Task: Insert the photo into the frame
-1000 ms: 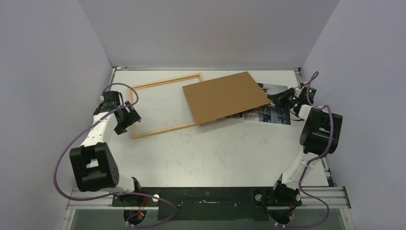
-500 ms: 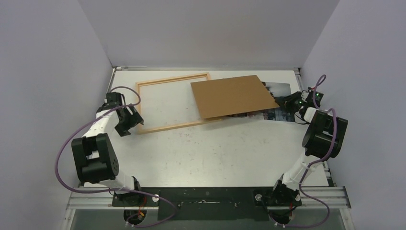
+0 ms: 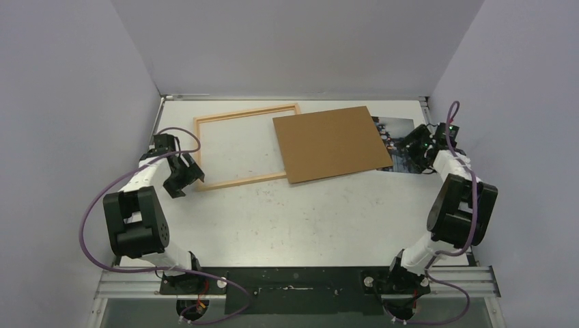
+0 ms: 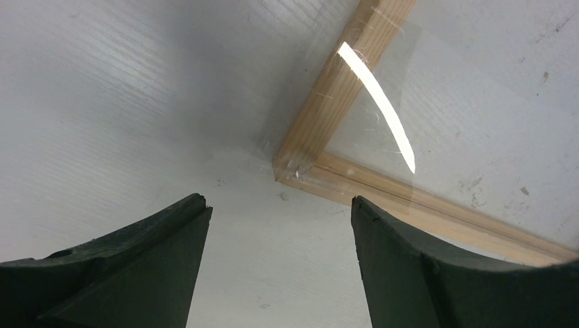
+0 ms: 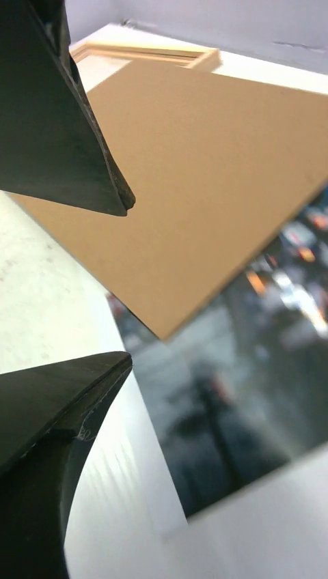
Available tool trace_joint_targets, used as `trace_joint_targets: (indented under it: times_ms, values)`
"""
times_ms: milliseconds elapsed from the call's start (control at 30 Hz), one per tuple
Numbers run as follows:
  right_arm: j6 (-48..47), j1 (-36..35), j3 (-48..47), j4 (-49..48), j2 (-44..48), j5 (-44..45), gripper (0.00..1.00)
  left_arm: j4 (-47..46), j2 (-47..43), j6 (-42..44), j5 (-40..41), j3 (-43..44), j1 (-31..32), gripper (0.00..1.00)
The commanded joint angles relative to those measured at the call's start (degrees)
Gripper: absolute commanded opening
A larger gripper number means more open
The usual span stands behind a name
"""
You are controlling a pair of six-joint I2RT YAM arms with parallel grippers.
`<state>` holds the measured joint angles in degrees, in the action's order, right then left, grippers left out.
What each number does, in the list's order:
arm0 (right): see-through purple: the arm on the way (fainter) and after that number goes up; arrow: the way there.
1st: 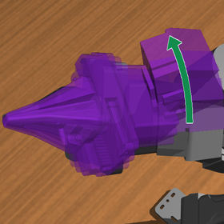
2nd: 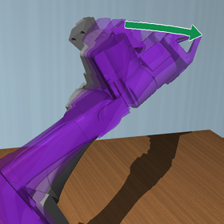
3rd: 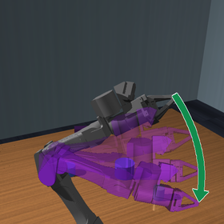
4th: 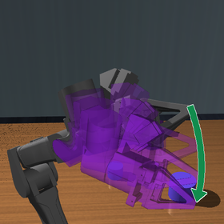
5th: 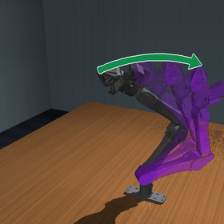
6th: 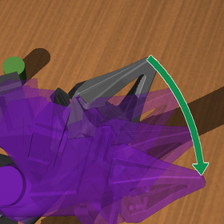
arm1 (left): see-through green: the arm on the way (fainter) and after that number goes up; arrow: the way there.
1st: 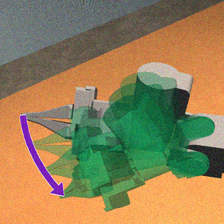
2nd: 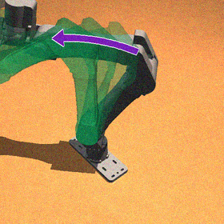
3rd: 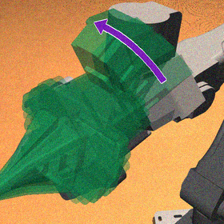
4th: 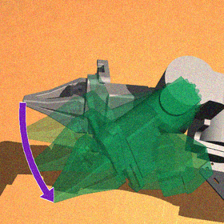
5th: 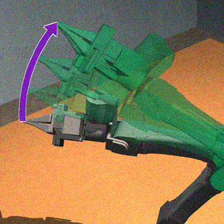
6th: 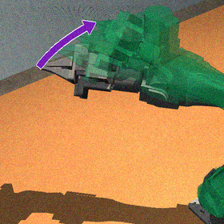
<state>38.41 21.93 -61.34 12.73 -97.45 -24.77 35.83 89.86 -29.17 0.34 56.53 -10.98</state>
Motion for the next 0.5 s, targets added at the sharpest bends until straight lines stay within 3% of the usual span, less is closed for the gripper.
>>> trace_joint_targets:
  times_ms: [0, 133, 233, 467]
  values:
    - [-2.0, -11.2, -3.1, 10.2, 10.3, 11.4, 0.75, -1.0, 0.2, -0.7, 1.3, 0.3, -0.4, 0.74]
    - [11.5, -21.2, 3.7, 10.6, 19.2, 20.8, 0.75, -0.9, -0.1, -1.1, 1.0, 0.2, -0.4, 0.74]
    - [22.1, -27.1, 9.7, 6.0, 22.8, 22.2, 0.75, -1.1, -0.7, -1.3, 0.2, 0.2, -0.4, 0.74]
    - [35.6, -34.2, 19.3, -7.1, 20.4, 22.4, 0.77, -2.5, -0.4, -1.6, -3.0, 0.0, -0.4, 0.74]
